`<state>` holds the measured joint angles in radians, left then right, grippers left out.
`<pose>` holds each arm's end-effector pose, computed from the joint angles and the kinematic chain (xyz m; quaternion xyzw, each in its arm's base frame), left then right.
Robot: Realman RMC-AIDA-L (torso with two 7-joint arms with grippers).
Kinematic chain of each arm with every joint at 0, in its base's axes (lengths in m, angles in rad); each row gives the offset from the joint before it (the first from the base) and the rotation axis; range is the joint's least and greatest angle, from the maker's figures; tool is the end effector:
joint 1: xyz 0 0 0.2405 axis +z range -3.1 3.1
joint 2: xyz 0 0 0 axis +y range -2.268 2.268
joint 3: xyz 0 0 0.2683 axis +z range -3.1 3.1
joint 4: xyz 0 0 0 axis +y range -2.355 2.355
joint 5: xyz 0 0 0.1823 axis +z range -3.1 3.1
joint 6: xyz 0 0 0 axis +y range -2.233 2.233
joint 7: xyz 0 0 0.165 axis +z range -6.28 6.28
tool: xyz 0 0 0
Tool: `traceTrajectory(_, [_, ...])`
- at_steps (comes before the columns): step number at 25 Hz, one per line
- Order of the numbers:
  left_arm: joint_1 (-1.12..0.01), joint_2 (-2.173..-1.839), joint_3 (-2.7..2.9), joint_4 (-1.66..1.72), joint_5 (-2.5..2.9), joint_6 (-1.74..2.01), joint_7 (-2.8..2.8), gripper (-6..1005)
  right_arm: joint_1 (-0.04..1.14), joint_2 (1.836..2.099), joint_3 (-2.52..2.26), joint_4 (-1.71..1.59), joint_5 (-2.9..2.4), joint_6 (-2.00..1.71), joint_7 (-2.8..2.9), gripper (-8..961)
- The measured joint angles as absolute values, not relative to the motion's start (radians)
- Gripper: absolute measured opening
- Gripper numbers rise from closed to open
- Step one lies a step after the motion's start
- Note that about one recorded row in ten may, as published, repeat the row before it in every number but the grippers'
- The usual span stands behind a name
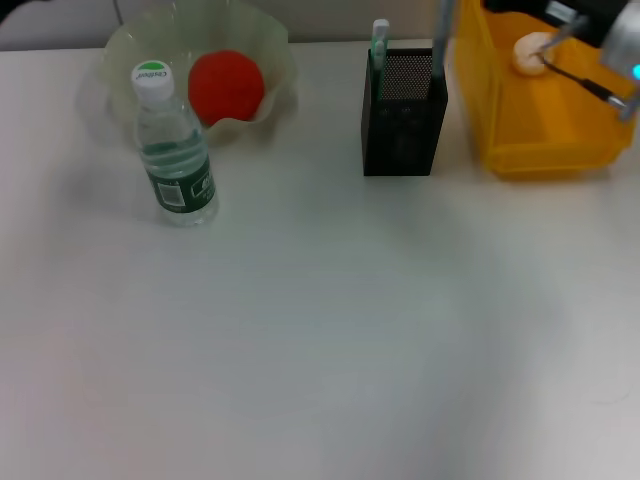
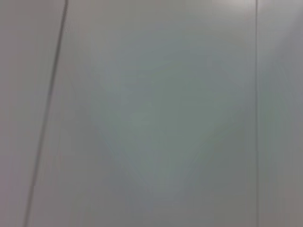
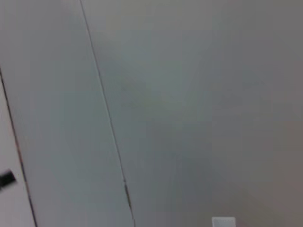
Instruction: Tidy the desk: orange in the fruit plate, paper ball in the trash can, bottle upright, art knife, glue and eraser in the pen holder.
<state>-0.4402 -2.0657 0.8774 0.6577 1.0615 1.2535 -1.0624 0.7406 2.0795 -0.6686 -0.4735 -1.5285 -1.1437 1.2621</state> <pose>-0.2304 0.3781 0.0692 -0.7682 -0.1589 -0.4514 0.4253 0.1857 0.4300 0.0036 -0.8372 0.2329 0.3797 0.3172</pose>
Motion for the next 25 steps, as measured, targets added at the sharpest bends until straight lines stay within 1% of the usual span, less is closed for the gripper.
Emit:
traceTrajectory(1, [-0.443,-2.065,0.865,0.659,1.061,1.254,-1.055,613,0.741,2.08,-0.669,-0.474,-1.529,-1.144,1.262,133])
traceTrajectory(5, [-0.457,-2.061,0.845,0.66,1.061,1.25,-1.036,613,0.827,2.081,-0.669,-0.414,-1.527,-1.041,1.201,132])
traceTrajectory(8, [-0.463,-2.058,0.84,0.66,1.061,1.249,-1.028,613,0.851,2.082,-0.669,-0.396,-1.527,-1.006,1.197,132])
traceTrajectory(10, [-0.473,-2.047,0.833,0.661,1.061,1.247,-1.01,613,0.866,2.082,-0.668,-0.381,-1.527,-0.974,1.198,132])
traceTrajectory(15, [-0.48,-2.037,0.821,0.663,1.061,1.247,-1.009,613,0.871,2.084,-0.668,-0.354,-1.526,-0.964,1.2,132])
traceTrajectory(22, [-0.483,-2.036,0.811,0.671,1.061,1.247,-1.004,613,0.86,2.085,-0.667,-0.342,-1.526,-0.987,1.198,132])
traceTrajectory(25, [-0.482,-2.037,0.811,0.675,1.062,1.249,-1.016,613,0.854,2.086,-0.667,-0.339,-1.526,-0.988,1.195,152])
